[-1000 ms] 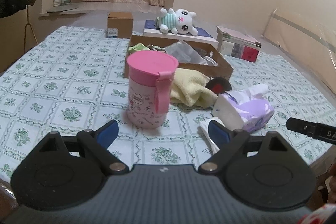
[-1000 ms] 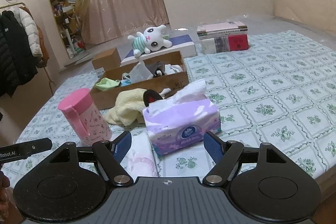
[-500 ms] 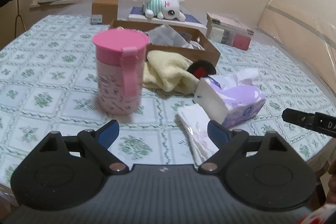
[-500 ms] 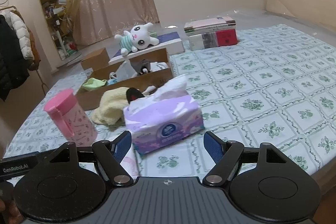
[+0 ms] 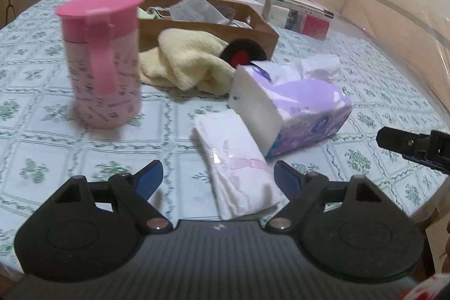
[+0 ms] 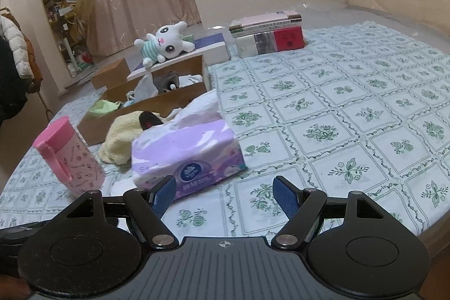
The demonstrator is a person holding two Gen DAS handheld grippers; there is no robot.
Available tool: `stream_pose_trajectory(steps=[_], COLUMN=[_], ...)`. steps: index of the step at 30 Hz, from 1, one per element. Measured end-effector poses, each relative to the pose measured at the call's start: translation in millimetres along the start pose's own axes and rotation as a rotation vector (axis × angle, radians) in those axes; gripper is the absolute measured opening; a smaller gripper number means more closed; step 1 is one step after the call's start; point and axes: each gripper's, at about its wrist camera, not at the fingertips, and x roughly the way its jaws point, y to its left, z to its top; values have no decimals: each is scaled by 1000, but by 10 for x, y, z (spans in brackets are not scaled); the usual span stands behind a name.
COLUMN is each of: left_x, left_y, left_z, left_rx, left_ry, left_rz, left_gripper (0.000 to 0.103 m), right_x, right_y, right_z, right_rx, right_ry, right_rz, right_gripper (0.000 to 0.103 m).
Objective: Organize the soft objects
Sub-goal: 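Grasp the white wrapped pad with the left tool while the right tool grasps the black red-centred disc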
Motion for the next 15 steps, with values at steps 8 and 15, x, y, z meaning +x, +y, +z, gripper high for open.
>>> stream_pose_trajectory(steps=[8, 15], left_x=[250, 375], left_y=[-142, -183], left_z=[4, -9], left_rx=[6, 14], left_ry=[37, 48], left_rz=[-1, 11], left_gripper=[69, 64], right_x=[105, 182], right_y=[-105, -142], right_z=[-2, 4], right_rx=[8, 8], right_ry=[18, 32], right_rz=[1, 9], right_gripper=[75, 75])
